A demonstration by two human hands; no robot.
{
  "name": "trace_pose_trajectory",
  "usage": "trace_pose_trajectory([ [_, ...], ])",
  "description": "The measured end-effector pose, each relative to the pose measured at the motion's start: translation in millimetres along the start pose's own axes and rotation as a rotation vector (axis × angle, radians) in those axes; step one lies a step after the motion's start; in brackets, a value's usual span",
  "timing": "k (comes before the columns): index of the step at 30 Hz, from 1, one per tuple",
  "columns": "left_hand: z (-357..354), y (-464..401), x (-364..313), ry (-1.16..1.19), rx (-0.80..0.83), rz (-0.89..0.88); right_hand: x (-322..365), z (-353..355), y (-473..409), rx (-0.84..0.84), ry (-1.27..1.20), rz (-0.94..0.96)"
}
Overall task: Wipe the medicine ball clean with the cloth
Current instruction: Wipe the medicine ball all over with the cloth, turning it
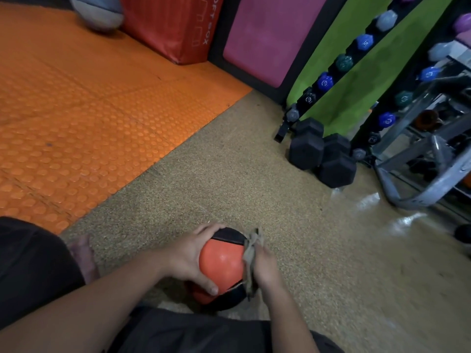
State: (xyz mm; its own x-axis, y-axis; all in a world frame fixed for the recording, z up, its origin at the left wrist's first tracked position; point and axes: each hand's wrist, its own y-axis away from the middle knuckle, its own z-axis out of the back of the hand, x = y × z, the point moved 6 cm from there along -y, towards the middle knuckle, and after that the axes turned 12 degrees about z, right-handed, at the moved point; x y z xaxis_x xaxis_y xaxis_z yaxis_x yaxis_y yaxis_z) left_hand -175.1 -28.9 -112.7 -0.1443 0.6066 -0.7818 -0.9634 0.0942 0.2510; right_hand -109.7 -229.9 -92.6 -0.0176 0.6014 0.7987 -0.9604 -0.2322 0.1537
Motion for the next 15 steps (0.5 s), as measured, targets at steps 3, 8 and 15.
trace_pose_trajectory([
  [3,0.6,1.3,-2.0,0.013,0.028,-0.013,-11.3,-0.7,-10.5,-0.079,-0.072,-0.165],
  [8,8.8,-0.6,11.4,0.043,0.023,-0.003,61.0,-36.9,61.6,-0.103,0.487,0.501],
  [15,0.1,-2.3,-0.5,0.023,0.004,0.007,5.4,-7.1,-15.9,0.046,-0.142,-0.015],
])
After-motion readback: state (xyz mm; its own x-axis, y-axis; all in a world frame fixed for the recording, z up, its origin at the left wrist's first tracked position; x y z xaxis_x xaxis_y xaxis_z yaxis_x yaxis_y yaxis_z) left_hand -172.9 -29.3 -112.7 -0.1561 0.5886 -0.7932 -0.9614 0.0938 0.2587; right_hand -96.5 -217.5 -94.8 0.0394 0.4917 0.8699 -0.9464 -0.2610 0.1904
